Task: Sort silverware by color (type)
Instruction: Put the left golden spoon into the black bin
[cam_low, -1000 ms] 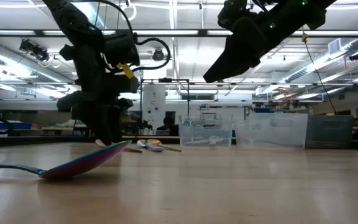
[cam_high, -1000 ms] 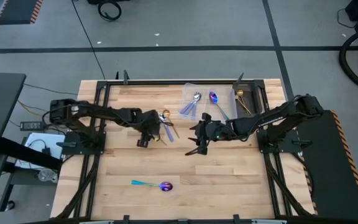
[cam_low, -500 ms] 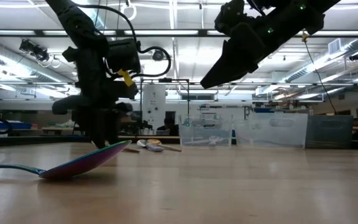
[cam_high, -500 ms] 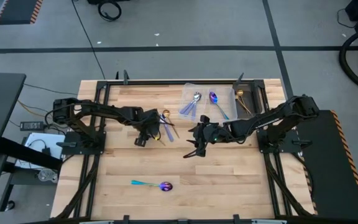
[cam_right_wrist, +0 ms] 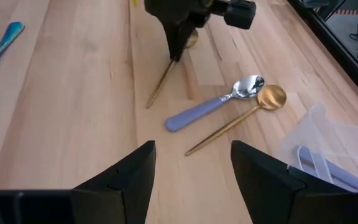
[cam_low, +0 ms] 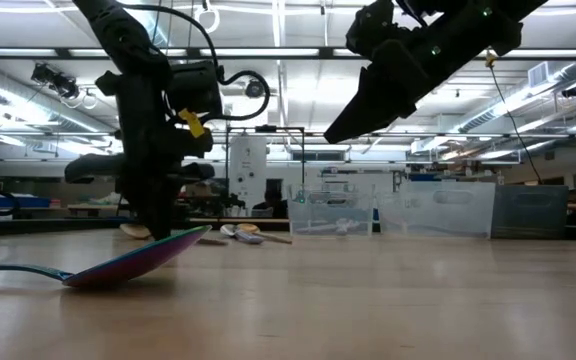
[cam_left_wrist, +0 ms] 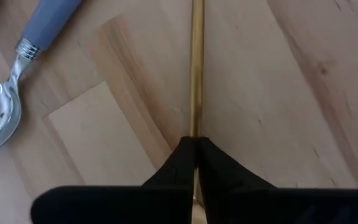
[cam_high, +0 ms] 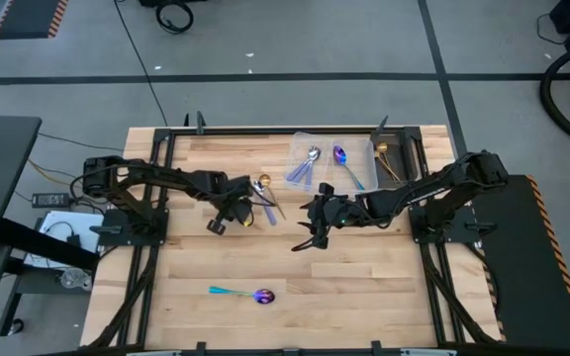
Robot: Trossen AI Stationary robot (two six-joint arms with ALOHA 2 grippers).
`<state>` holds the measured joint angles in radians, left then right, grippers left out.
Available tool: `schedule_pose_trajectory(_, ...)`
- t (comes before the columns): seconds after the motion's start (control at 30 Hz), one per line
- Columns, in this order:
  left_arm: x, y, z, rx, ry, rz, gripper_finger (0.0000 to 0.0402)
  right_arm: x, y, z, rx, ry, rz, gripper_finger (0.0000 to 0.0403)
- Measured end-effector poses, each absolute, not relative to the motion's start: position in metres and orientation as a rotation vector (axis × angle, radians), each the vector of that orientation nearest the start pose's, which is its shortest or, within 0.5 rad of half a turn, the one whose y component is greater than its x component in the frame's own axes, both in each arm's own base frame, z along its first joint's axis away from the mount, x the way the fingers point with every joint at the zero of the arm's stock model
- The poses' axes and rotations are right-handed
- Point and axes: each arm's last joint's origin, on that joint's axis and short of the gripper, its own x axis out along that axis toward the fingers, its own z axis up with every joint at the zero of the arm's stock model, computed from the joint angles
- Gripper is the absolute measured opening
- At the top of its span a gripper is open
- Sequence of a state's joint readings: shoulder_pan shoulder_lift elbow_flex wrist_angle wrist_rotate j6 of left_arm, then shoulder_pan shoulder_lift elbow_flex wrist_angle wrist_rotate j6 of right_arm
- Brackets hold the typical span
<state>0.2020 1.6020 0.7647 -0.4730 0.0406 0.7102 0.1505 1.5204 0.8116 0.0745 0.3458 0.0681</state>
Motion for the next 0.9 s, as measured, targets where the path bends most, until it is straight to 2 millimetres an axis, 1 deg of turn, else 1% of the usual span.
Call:
schedule_pose_trajectory(0.2,0.259,0.047,0.133,0.458,1.268,-0.276,0.0012,0.305,0.035,0.195,-0.108,0.631,-0.211,0.0215)
schedule_pose_trajectory(0.4,0.263,0.038,0.140,0.519,1.240,-0.207,0.0010,0.305,0.034,0.195,-0.145,0.638,-0.233,0.0211)
schedule_pose_trajectory(0.47,0.262,0.035,0.142,0.508,1.238,-0.189,0.0010,0.305,0.033,0.195,-0.157,0.637,-0.250,0.0211)
schedule_pose_trajectory(0.6,0.267,0.029,0.146,0.492,1.187,-0.122,0.0009,0.304,0.031,0.197,-0.171,0.632,-0.278,0.0210)
schedule_pose_trajectory(0.73,0.272,0.025,0.154,0.473,1.110,-0.035,0.0009,0.303,0.025,0.201,-0.175,0.621,-0.293,0.0210)
schedule_pose_trajectory(0.9,0.277,0.024,0.168,0.354,0.986,0.072,0.0009,0.301,0.015,0.205,-0.182,0.628,-0.314,0.0210)
